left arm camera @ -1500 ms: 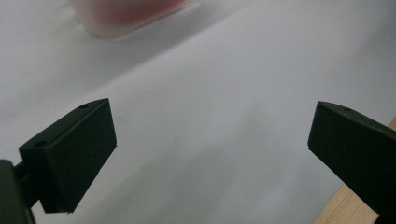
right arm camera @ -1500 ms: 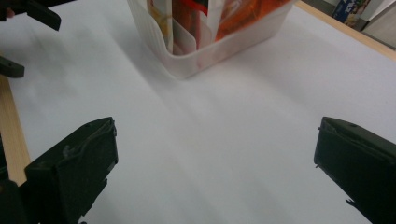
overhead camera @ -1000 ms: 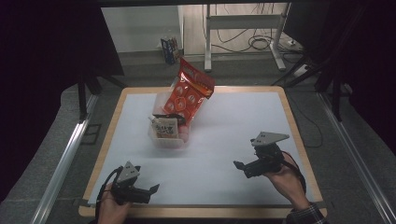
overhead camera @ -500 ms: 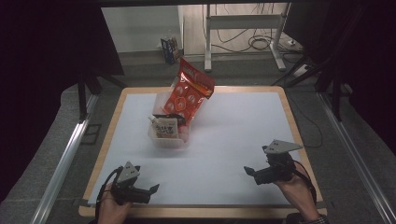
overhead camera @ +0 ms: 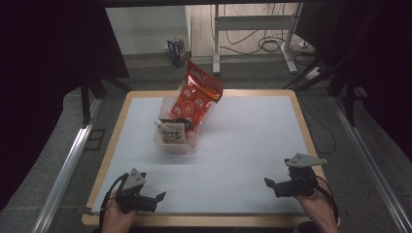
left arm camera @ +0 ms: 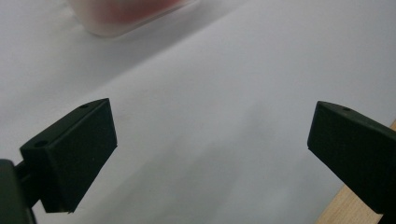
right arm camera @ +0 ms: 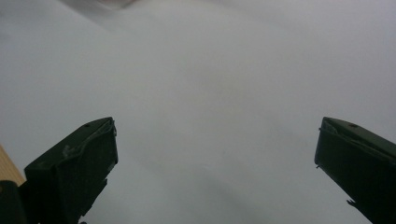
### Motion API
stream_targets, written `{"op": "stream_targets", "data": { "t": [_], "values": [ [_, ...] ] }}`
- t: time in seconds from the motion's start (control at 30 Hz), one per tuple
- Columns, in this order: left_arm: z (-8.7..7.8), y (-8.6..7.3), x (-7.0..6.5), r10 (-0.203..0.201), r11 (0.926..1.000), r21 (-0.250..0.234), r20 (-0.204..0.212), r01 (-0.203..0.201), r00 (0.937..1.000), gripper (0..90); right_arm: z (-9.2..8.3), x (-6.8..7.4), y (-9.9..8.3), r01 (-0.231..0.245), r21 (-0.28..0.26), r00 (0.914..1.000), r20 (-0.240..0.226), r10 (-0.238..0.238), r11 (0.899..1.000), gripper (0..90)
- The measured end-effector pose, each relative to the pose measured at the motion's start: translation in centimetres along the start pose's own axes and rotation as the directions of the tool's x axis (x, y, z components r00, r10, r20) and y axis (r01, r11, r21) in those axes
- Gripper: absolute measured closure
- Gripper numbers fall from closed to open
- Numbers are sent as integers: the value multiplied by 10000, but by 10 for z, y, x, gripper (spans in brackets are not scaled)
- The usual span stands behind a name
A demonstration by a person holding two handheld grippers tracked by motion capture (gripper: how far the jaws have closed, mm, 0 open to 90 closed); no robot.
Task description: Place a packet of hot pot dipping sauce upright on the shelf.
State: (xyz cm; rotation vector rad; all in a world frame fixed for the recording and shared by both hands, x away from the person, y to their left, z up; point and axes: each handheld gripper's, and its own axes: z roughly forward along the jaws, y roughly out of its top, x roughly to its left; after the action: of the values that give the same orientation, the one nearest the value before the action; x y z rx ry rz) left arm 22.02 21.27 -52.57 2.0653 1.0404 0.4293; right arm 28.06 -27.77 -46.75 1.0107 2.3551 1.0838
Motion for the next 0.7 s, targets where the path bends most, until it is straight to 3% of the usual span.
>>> {"op": "stream_targets", "data": {
  "t": [0.3,0.7],
  "values": [
    [1,0,-1,71,10000,51,-19,-70,10000,13,7,-6,-25,-306,291,9993,205,300,9991,0],
    [2,0,-2,202,9997,99,-74,-201,9998,13,16,-8,-34,-256,753,9991,363,229,9968,0]
  ]
}}
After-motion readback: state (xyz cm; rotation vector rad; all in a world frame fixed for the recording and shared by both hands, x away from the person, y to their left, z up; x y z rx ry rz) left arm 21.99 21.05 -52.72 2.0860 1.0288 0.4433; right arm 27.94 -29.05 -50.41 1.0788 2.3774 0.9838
